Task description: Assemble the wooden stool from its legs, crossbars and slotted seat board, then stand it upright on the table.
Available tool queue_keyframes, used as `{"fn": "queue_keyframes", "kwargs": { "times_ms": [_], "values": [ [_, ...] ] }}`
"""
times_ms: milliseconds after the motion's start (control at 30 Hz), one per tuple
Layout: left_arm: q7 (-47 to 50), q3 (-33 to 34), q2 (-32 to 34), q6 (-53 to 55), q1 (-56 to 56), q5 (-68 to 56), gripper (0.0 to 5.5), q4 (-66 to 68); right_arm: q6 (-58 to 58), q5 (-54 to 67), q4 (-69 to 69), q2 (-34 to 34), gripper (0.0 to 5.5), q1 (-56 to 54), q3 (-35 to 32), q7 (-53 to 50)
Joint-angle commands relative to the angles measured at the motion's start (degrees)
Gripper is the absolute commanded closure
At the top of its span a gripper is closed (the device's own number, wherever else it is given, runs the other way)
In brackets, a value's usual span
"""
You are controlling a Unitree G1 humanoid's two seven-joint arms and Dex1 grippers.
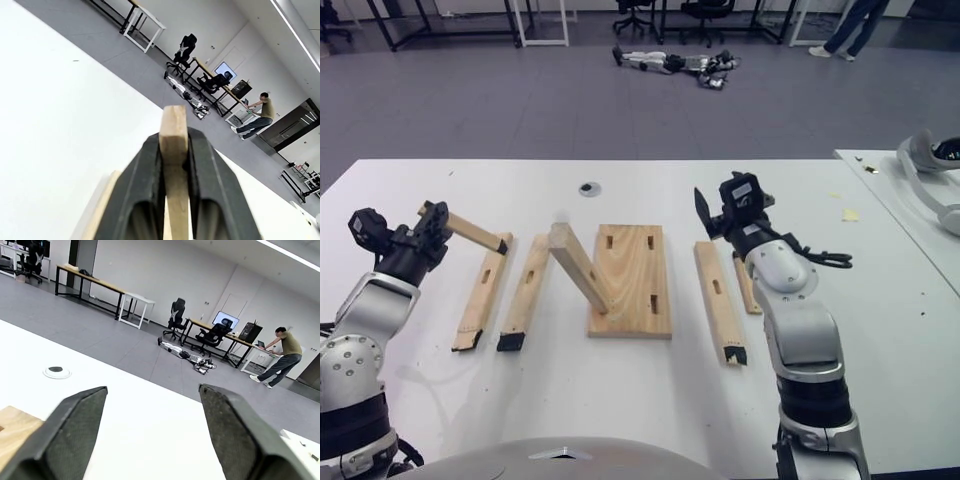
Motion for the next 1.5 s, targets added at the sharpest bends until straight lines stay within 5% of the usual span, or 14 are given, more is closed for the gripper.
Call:
{"fn": "queue_keyframes", "kwargs": {
  "times_ms": [33, 333, 933, 1167, 1500],
  "values": [
    [-3.64, -4.58, -1.38, 0.05, 3.3, 5.76, 5.11, 1.2, -2.71, -1.53, 2.38, 2.17, 2.1, 1.96, 0.98, -1.36],
    [-8.71, -8.43, -2.63, -3.11, 5.09, 16.29, 5.11, 2.12, -4.86, -2.78, 3.9, 3.86, 2.1, 3.23, 2.01, -1.1],
    [-2.99, -9.84, -6.14, -1.48, 6.72, 28.09, 5.11, -8.33, -4.93, -5.34, 3.49, 4.58, 2.1, 3.75, 3.4, -1.19],
    [-1.86, -17.02, -3.52, 3.67, 8.86, 38.74, 5.11, -7.19, -5.58, -6.72, 4.29, 4.0, 2.1, 3.1, 3.48, -0.89],
    [-2.62, -17.22, -8.27, -2.85, 5.02, 44.04, 5.11, -6.01, -6.77, -7.82, 5.62, 3.85, 2.1, 2.34, 4.36, -0.11]
  ]
}}
